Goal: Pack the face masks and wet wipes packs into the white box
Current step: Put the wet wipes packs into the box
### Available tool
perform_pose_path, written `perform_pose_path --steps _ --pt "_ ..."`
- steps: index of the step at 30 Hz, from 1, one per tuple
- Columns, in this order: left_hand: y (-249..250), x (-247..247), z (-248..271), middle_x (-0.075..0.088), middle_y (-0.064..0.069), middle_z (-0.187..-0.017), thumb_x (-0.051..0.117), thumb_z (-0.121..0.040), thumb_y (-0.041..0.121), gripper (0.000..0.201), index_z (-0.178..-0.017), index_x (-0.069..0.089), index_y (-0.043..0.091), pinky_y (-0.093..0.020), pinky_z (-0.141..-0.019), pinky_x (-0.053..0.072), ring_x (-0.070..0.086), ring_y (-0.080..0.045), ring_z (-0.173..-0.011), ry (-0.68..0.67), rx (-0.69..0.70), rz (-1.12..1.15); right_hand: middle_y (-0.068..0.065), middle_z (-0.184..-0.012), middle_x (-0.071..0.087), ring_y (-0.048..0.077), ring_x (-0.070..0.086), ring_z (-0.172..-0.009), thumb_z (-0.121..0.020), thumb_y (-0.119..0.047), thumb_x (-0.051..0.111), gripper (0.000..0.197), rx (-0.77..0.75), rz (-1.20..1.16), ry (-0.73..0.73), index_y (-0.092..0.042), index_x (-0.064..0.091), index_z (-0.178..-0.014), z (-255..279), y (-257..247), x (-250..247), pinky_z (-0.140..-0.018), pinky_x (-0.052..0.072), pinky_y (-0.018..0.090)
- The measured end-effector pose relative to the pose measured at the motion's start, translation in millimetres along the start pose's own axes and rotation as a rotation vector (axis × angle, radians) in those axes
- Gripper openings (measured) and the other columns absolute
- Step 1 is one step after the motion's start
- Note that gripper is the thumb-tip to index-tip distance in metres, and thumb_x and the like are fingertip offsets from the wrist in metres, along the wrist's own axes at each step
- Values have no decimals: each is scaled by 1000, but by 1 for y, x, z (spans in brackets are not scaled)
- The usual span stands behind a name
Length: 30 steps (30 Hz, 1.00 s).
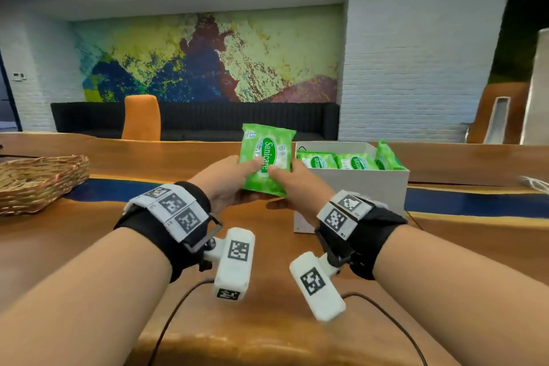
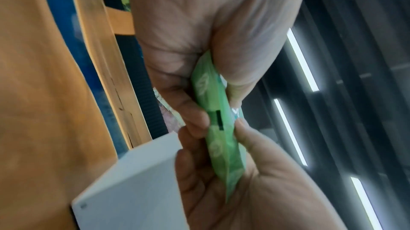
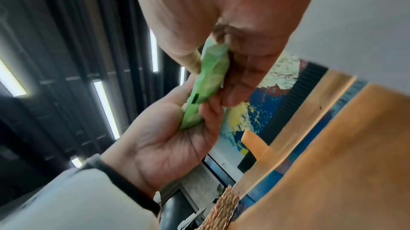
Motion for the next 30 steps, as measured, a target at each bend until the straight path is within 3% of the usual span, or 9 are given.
perform_pose_path --steps 4,7,10,13,17,21,25,27,30 --pt "19 60 -9 69 -8 -102 42 -100 40 26 -104 58 19 -28 -66 54 64 -18 -78 -36 25 -42 14 -109 59 20 62 -69 -96 -18 51 28 -112 84 167 -11 42 -122 22 -16 -56 -44 50 22" --pt "34 96 -22 58 -8 -96 37 -99 50 42 -114 51 14 -27 -60 51 56 -17 -71 -29 75 -219 14 -103 60 18 57 -55 -96 -15 50 33 -174 64 297 -10 38 -126 29 -26 -108 -44 46 24" --pt "45 123 -37 53 -3 -89 43 -97 45 34 -113 46 15 -26 -62 49 55 -16 -74 -16 161 -356 12 -102 61 17 56 -54 -95 -16 51 29 -216 18 450 -12 37 -120 34 -34 -162 -43 46 25" --pt "48 142 -57 57 0 -94 53 -92 41 25 -108 48 21 -31 -73 49 55 -16 -84 -11 233 -503 7 -92 64 16 58 -54 -94 -20 53 33 -246 -3 590 -14 39 -123 35 -40 -212 -41 47 22" --pt "49 171 -78 58 -4 -102 52 -93 36 36 -124 43 21 -32 -78 46 56 -19 -87 -63 279 -628 5 -88 64 16 59 -53 -93 -24 57 36 -274 35 740 -15 45 -125 29 -41 -264 -44 48 23" --pt "52 197 -93 49 -4 -119 53 -94 35 44 -136 39 30 -26 -76 39 51 -14 -87 -142 357 -630 8 -92 64 16 58 -52 -93 -22 57 33 -281 118 780 -12 49 -124 13 -28 -284 -41 51 20" --pt "47 215 -112 30 -6 -148 61 -87 48 59 -139 37 39 -31 -100 35 42 -23 -128 -194 407 -647 14 -106 64 15 57 -49 -92 -20 57 33 -284 159 797 -11 53 -123 -8 -17 -284 -35 45 17" --pt "44 225 -119 24 -5 -153 60 -85 54 60 -139 37 42 -35 -108 29 35 -23 -136 -226 406 -709 15 -110 63 18 58 -53 -92 -20 58 33 -294 188 804 -11 53 -123 -15 -11 -282 -34 45 17" --pt "45 235 -127 27 -7 -153 47 -93 51 48 -138 44 32 -35 -109 28 40 -24 -133 -265 335 -722 14 -108 64 20 62 -58 -92 -23 57 33 -318 267 818 -12 54 -123 -22 -5 -280 -37 47 18"
Point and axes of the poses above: each hand's wrist, its own z-axis away from the middle knuckle, its own x-axis out of the palm, y = z × x, the point moved 1 cm from there along -z, towards the middle knuckle
